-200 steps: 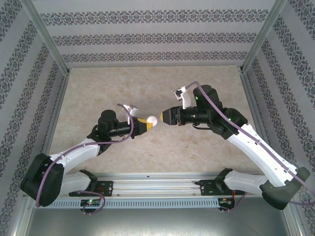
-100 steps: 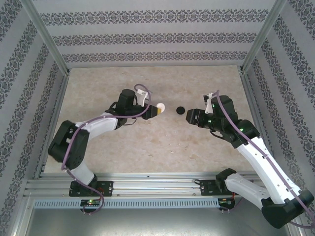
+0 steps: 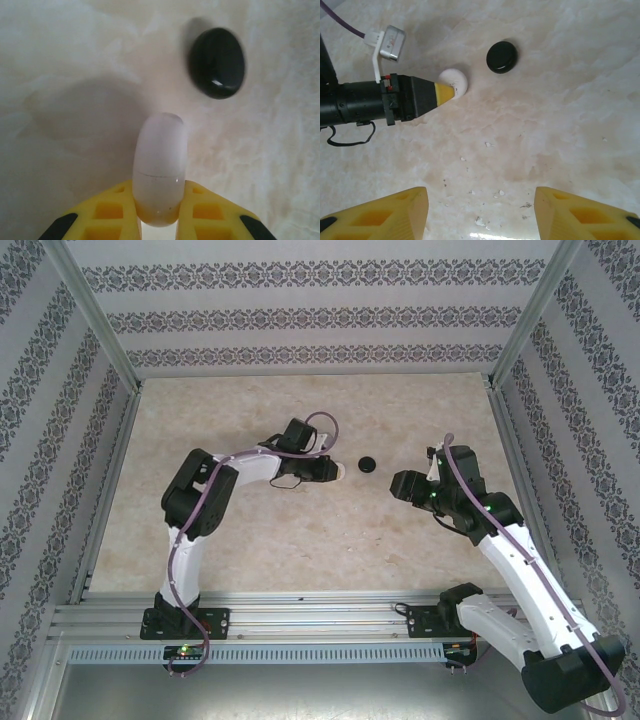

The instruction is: Insert the wireless bluetooth earbuds into the charging case

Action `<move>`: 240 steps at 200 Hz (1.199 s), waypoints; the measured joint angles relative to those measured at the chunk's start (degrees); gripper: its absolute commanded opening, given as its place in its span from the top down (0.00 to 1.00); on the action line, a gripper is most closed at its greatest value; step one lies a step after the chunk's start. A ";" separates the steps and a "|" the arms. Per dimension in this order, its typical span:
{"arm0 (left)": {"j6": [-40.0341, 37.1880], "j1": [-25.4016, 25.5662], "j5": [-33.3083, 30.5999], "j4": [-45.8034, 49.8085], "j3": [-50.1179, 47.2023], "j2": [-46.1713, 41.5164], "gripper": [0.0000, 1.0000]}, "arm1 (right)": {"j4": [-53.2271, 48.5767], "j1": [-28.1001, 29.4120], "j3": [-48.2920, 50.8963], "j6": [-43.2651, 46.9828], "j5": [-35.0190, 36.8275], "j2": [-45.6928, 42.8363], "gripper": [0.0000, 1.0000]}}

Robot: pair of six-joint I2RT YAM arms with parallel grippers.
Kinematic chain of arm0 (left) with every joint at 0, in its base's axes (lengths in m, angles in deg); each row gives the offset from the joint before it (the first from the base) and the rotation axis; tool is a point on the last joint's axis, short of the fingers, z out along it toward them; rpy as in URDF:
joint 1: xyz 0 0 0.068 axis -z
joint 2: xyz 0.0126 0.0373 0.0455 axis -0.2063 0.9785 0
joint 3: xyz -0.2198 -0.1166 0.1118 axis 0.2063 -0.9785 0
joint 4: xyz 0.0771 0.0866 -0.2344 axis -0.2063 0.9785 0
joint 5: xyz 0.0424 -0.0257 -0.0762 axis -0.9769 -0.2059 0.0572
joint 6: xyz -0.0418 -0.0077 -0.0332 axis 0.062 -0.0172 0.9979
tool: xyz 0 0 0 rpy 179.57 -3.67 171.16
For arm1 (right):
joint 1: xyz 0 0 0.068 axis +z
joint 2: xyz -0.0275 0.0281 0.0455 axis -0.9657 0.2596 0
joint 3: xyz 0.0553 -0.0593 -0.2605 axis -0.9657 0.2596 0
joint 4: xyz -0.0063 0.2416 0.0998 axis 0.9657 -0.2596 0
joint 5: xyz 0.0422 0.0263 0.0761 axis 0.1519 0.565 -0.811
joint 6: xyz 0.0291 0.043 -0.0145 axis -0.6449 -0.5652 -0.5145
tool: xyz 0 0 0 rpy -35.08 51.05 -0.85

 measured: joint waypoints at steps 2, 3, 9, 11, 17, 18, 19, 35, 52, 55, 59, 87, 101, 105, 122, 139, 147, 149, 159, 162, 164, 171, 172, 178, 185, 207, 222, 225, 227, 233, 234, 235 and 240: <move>0.00 0.02 0.09 0.04 0.39 0.22 0.95 | 0.09 -0.11 0.09 0.02 -0.02 0.02 0.42; 0.00 0.02 0.13 0.09 0.72 0.46 0.95 | 0.11 -0.13 0.13 0.02 -0.02 0.02 0.42; 0.02 0.15 -0.24 0.68 1.97 0.96 0.94 | 0.31 -0.20 0.26 0.02 0.00 0.11 0.42; 0.02 0.20 -0.28 0.76 2.38 1.20 0.94 | 0.35 -0.20 0.28 0.02 0.00 0.13 0.42; 0.02 0.28 -0.44 1.16 3.39 1.70 0.93 | 0.50 -0.22 0.33 0.02 0.02 0.26 0.42; 0.02 0.31 -0.50 1.20 3.61 1.81 0.93 | 0.52 -0.22 0.33 0.02 0.02 0.28 0.42; 0.04 0.33 -0.52 1.25 3.72 1.86 0.92 | 0.55 -0.22 0.33 0.04 0.02 0.31 0.42; 0.04 0.52 -0.76 2.03 5.57 2.99 0.84 | 0.68 -0.20 0.33 0.09 0.24 0.68 0.41; 0.07 0.55 -0.87 2.56 6.71 3.87 0.71 | 0.61 -0.20 0.33 0.50 1.09 0.90 0.40; 0.22 0.55 -1.14 2.69 6.80 3.87 0.69 | 0.59 -0.20 0.33 0.55 1.27 0.90 0.39; -0.02 0.55 -1.25 2.95 6.88 3.87 0.66 | 0.50 -0.20 0.33 0.70 1.60 0.92 0.39; -0.87 0.57 -2.51 4.98 7.52 3.87 0.51 | -0.22 -0.20 0.26 2.40 4.28 0.94 0.35; -1.90 0.81 -3.45 6.64 8.61 3.85 0.47 | -0.85 -0.22 0.07 3.61 5.64 0.94 0.29; -2.27 0.81 -3.74 7.21 8.90 3.85 0.46 | -1.09 -0.22 -0.04 3.80 6.14 0.92 0.28; -4.07 0.85 -5.05 10.36 10.88 3.80 0.42 | -1.79 -0.50 -0.59 5.70 8.00 0.63 0.22; -6.21 0.85 -6.62 13.55 12.98 3.21 0.38 | -2.01 -0.96 -1.16 7.21 10.51 -0.24 0.12; -7.30 0.81 -7.56 15.21 13.94 2.60 0.35 | -1.95 -1.25 -1.22 8.31 11.87 -1.01 0.07; -7.43 0.79 -7.82 15.65 14.21 2.43 0.34 | -1.90 -1.31 -1.22 8.81 12.17 -1.16 0.05; -9.07 0.72 -9.01 17.35 15.17 1.16 0.29 | -1.51 -1.62 -1.20 9.94 14.38 -2.29 0.02; -9.31 0.70 -9.40 17.73 15.34 0.79 0.28 | -1.27 -1.70 -1.20 10.82 14.95 -2.64 0.02; -9.51 0.68 -9.64 18.01 15.47 0.39 0.26 | -1.11 -1.70 -1.20 11.06 15.41 -2.91 0.02; -10.73 0.48 -10.45 19.08 15.76 -1.09 0.22 | -0.24 -1.88 -1.05 12.22 17.00 -3.89 0.02; -10.88 0.48 -10.54 19.21 15.80 -1.25 0.21 | -0.04 -1.95 -0.98 12.39 17.33 -4.11 0.02; -12.07 0.37 -11.54 20.17 16.06 -2.82 0.16 | 1.05 -2.08 -0.59 13.44 18.56 -5.01 0.02; -13.49 0.09 -12.52 20.92 16.26 -4.76 0.13 | 2.51 -2.19 0.20 14.69 20.20 -6.16 0.02; -17.92 -1.68 -15.80 22.64 16.85 -11.82 0.00 | 7.34 -3.26 3.78 18.60 24.65 -9.29 0.02; -20.41 -4.00 -18.23 22.80 16.72 -17.38 0.00 | 10.75 -4.24 6.78 20.59 27.08 -10.71 0.02; -20.83 -4.50 -18.69 22.77 16.65 -18.34 0.00 | 11.41 -4.42 7.39 20.96 27.39 -10.93 0.02; -21.09 -5.05 -19.04 22.67 16.46 -19.34 0.00 | 11.98 -4.63 7.87 21.24 27.63 -11.10 0.02; -21.68 -6.32 -19.85 21.97 15.61 -21.70 0.00 | 13.60 -5.18 9.29 21.90 28.09 -11.63 0.02; -21.79 -6.71 -19.98 21.55 15.21 -22.40 0.00 | 13.77 -5.25 9.46 22.01 28.13 -11.69 0.02; -21.88 -6.88 -20.06 21.38 15.02 -22.69 0.00 | 13.92 -5.33 9.62 22.08 28.15 -11.76 0.02; -22.29 -8.11 -20.74 20.46 13.55 -25.03 0.00 | 15.30 -5.79 10.84 22.71 28.35 -12.20 0.02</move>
